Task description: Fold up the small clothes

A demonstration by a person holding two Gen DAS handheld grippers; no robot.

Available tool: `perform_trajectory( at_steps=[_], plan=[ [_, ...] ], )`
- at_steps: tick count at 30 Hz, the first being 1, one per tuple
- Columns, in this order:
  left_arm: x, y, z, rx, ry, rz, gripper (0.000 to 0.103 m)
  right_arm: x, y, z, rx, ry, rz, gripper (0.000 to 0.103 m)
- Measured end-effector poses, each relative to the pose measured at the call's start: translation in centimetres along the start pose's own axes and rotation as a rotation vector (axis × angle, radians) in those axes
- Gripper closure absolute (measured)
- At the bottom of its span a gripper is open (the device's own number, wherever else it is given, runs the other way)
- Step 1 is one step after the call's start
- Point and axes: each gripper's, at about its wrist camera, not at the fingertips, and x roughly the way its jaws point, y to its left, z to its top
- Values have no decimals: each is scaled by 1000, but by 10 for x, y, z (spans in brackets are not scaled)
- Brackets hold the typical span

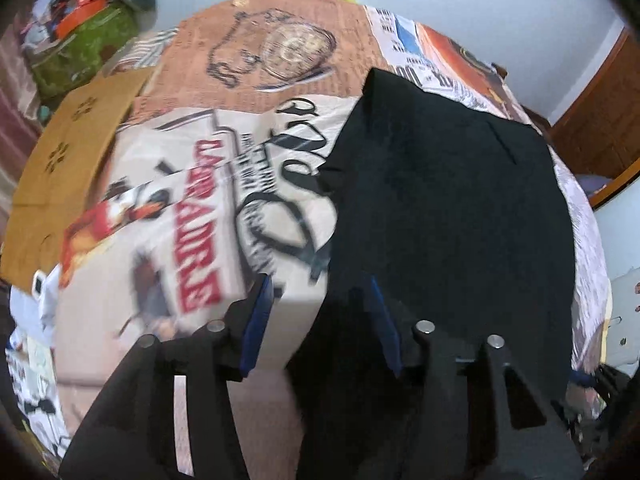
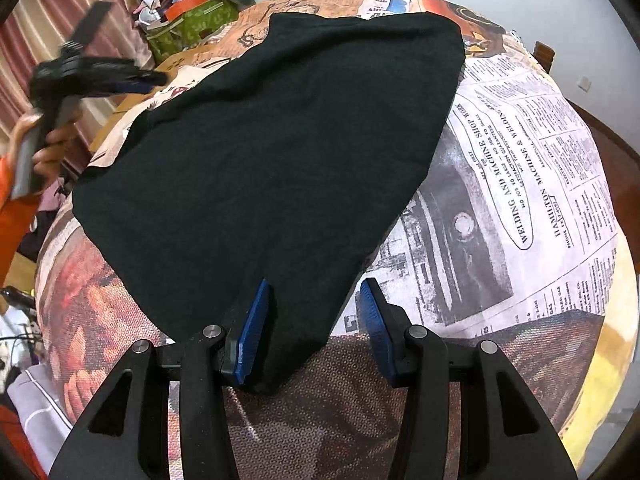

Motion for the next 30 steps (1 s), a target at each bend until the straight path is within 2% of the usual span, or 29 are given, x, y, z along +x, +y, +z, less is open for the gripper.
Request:
perform_trajectory(
  at_steps=[2, 5, 6, 7, 9, 10, 12, 17, 19, 20, 26, 30],
  plan=[
    [21, -3, 11, -11, 28, -2, 52, 0, -1, -1, 6, -2, 6, 59],
    [42, -2, 19, -41, 63, -62, 53, 1, -1, -1, 13, -3, 12, 59],
    [45, -4, 19, -40, 63, -74, 63, 1, -1, -1, 13, -3, 12, 59],
    [45, -7, 18, -26, 53, -87, 82, 1, -1, 0, 12, -3, 11, 59],
    [41, -12, 16, 5, 29, -95, 90, 2, 0, 0, 10, -4, 8, 59],
    [36, -13, 14, 15, 6, -77, 97, 2, 0, 0, 10, -4, 9, 59],
    [28, -10, 9, 21, -24, -48, 99, 3, -1, 1, 11, -4, 12, 59],
    [16, 12, -1, -14, -37, 14, 99, 5, -2, 3, 11, -5, 16, 59],
    [14, 14, -2, 19, -36, 112, 99, 6, -2, 4, 12, -5, 17, 59],
    [12, 15, -2, 30, -39, 125, 99, 7, -2, 6, 14, -6, 17, 59],
    [-6, 30, 17, -32, -67, 67, 88, 2, -10, 12, 49, -14, 14, 59],
    [-9, 19, 44, -8, -107, 63, 69, -10, -27, 30, 76, -77, -6, 59]
  ],
)
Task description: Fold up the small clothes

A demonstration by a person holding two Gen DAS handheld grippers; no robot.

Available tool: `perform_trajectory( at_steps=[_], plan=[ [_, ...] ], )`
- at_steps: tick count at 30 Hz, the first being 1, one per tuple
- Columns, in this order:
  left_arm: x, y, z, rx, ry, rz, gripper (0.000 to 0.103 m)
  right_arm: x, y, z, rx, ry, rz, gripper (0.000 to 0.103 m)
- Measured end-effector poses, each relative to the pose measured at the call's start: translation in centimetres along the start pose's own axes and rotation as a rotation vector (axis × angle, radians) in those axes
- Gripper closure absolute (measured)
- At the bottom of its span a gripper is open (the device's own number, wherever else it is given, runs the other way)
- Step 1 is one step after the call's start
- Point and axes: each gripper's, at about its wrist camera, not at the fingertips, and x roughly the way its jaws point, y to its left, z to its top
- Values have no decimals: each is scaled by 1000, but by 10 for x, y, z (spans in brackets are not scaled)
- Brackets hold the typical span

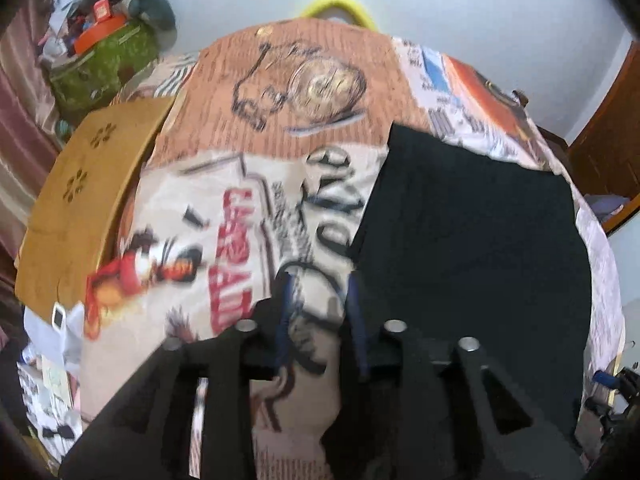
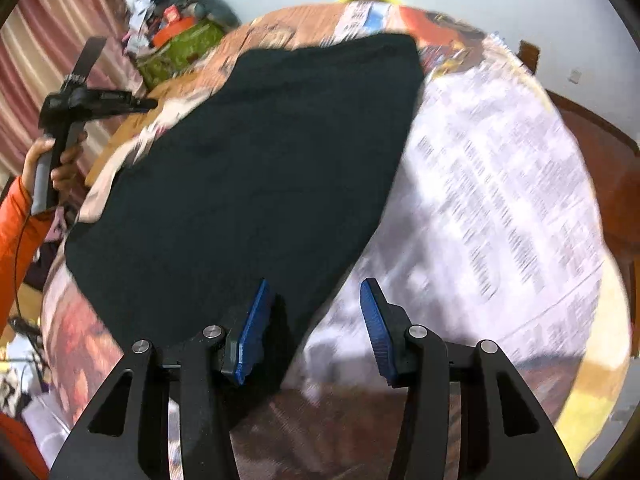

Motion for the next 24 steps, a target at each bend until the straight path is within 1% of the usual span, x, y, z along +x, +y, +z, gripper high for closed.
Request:
perform_trajectory(
  at_steps=[2, 4, 6, 7, 11, 13, 14, 16, 17, 18, 19, 20, 21, 22, 24],
  plan=[
    [4, -11, 13, 23, -18, -9, 62, -3, -10, 16, 13, -37, -17, 59],
    [9, -24, 27, 52, -33, -11, 51, -3, -19, 36, 18, -74, -44, 59],
    [16, -37, 39, 78, -57, 7, 49, 0, -28, 55, 20, -104, -66, 59],
    [22, -43, 46, 86, -66, 21, 46, 4, -33, 68, 22, -122, -75, 59],
    [53, -61, 71, 78, -60, 1, 45, 19, -44, 110, 34, -173, -90, 59],
    [72, -66, 83, 68, -49, 6, 45, 32, -49, 134, 35, -196, -88, 59],
    [81, -68, 88, 61, -45, 16, 45, 35, -51, 141, 38, -200, -89, 59],
    [98, -71, 96, 59, -45, 84, 45, 51, -60, 161, 56, -195, -89, 59],
    [106, -72, 98, 62, -38, 90, 46, 56, -64, 166, 65, -190, -90, 59],
    [114, -73, 99, 72, -18, 66, 58, 64, -67, 172, 79, -185, -89, 61],
    [118, -73, 98, 80, -7, 48, 79, 68, -69, 174, 87, -181, -90, 68],
    [120, -73, 97, 87, 2, 26, 87, 75, -72, 180, 97, -169, -96, 74],
    [120, -74, 95, 97, 2, 9, 94, 79, -73, 181, 104, -167, -89, 83],
    [117, -75, 93, 111, -22, 21, 96, 83, -74, 183, 108, -162, -81, 87],
    [109, -76, 91, 130, -76, 81, 97, 89, -70, 184, 86, -155, -85, 95]
  ],
)
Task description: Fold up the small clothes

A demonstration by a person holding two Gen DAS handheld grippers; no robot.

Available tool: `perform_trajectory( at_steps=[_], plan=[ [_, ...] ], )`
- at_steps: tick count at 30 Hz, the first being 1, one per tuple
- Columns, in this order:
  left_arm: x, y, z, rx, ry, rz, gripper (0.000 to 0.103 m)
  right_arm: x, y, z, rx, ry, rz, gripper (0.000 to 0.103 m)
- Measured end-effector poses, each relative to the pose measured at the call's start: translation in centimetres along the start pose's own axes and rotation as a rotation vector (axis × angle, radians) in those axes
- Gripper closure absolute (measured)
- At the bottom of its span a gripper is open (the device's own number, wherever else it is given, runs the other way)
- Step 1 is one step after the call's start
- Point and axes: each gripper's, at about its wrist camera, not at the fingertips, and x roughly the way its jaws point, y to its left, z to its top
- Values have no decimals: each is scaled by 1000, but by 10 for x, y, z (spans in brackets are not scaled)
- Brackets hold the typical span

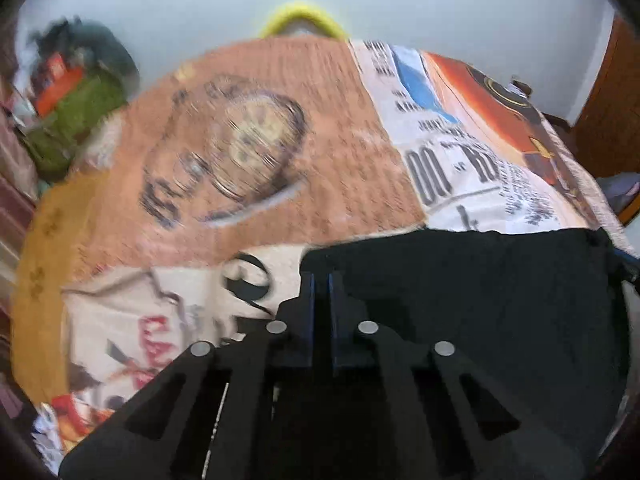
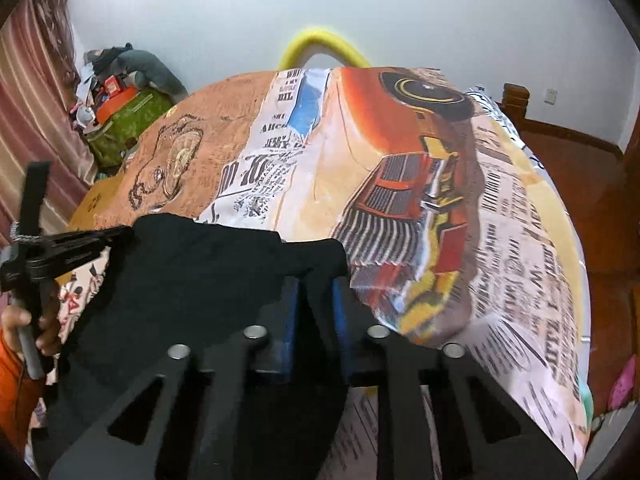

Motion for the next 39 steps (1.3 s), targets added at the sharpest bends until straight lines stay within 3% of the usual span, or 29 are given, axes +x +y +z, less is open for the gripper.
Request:
perform_trajectory(
  at_steps=[3, 5, 6, 8, 11, 14, 16, 18, 25, 30, 33, 39],
  plan=[
    [-10, 16, -1, -63, -48, 71, 97, 3, 3, 2, -36, -15, -21, 96],
    [-4, 27, 0, -93, -11, 210, 98, 8, 3, 4, -28, -9, -48, 97],
    [-2, 33, 0, -97, 13, 209, 98, 12, 3, 6, -29, -9, -70, 97],
    [-5, 45, -5, -121, 51, 113, 98, 8, 7, 5, -45, -13, -105, 96],
    [-31, 54, -18, -114, 48, 37, 94, -11, 18, -2, -84, -16, -97, 96],
    [-64, 48, -36, -38, 22, 24, 70, -37, 27, -12, -112, -16, -73, 90],
    [-86, 45, -52, -14, 12, -5, 49, -55, 32, -22, -107, -15, -46, 72],
    [-103, 42, -72, 4, 24, -37, 47, -66, 37, -34, -111, -9, -24, 60],
    [-133, 34, -145, 42, 102, -89, 37, -94, 60, -100, -160, 83, 7, 54],
    [-126, 38, -198, 53, 196, -10, 35, -92, 68, -147, -173, 182, 28, 51],
    [-137, 52, -226, 20, 176, 19, 23, -85, 71, -173, -185, 256, 25, 51],
    [-171, 76, -256, -51, 191, 20, 24, -101, 64, -183, -141, 241, 19, 50]
  ],
)
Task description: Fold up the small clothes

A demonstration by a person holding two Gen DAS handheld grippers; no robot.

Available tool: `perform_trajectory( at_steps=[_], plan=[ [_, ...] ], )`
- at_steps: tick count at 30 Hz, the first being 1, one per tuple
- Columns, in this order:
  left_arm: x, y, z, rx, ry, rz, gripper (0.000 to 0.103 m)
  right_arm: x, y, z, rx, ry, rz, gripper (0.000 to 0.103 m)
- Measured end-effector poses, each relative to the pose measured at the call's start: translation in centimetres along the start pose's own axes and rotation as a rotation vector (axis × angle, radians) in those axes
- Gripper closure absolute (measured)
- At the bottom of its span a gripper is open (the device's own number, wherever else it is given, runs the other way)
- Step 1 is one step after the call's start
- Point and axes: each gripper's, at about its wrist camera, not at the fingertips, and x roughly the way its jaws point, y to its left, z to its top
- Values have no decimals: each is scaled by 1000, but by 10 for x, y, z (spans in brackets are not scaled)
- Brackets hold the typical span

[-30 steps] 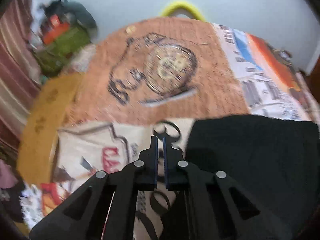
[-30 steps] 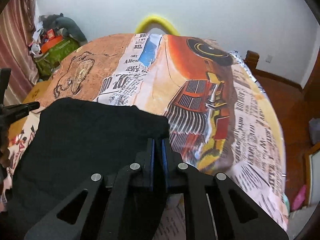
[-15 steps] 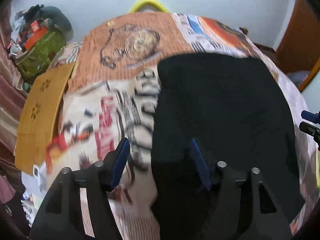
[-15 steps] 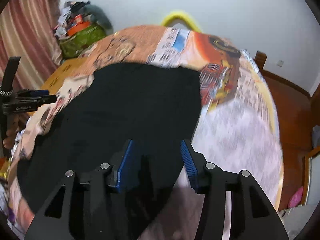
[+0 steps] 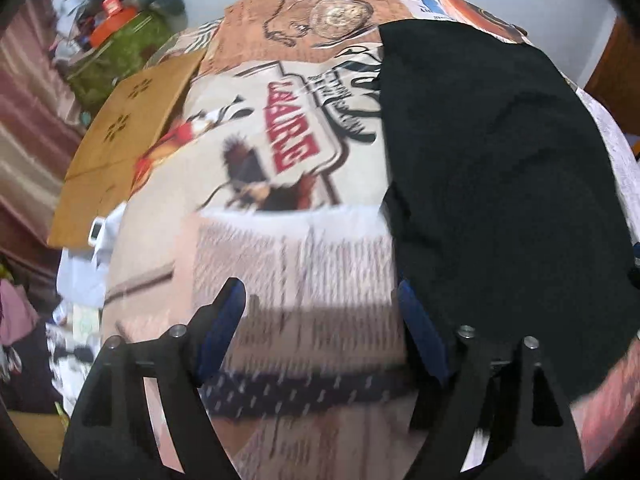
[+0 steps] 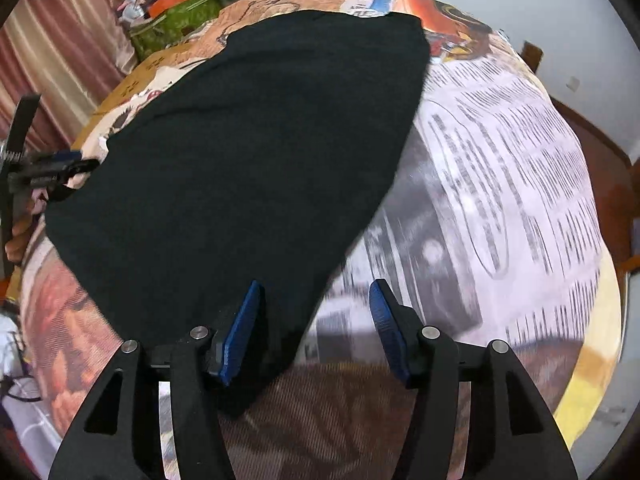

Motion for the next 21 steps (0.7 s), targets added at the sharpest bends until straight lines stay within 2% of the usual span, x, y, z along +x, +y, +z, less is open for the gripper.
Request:
perform_trajectory(
  at_steps=[3, 6, 7, 9, 11, 16, 21],
  plan=[
    [-20, 7, -15, -44, -17, -61, 24, -10, 3, -5, 23, -27, 19, 50],
    [-29, 3, -29, -58, -14, -139, 24, -10, 5, -13, 57, -32, 78, 50],
    [-27, -2, -32, -42, -1, -141, 24, -8, 7, -17, 58, -25, 77, 50],
    [-20, -14, -45, 16, 20, -95, 23, -4, 9, -24, 64, -33, 69, 50],
    [-24, -16, -52, 20, -4, -76, 23, -5, 10, -22, 72, -34, 64, 50],
    [-49, -6, -58, 1, -31, -87, 24, -24, 21, -26, 9, -61, 20, 50],
    [-71, -13, -72, 86, -71, -79, 24, -32, 29, -33, -28, -81, 31, 46]
  ],
)
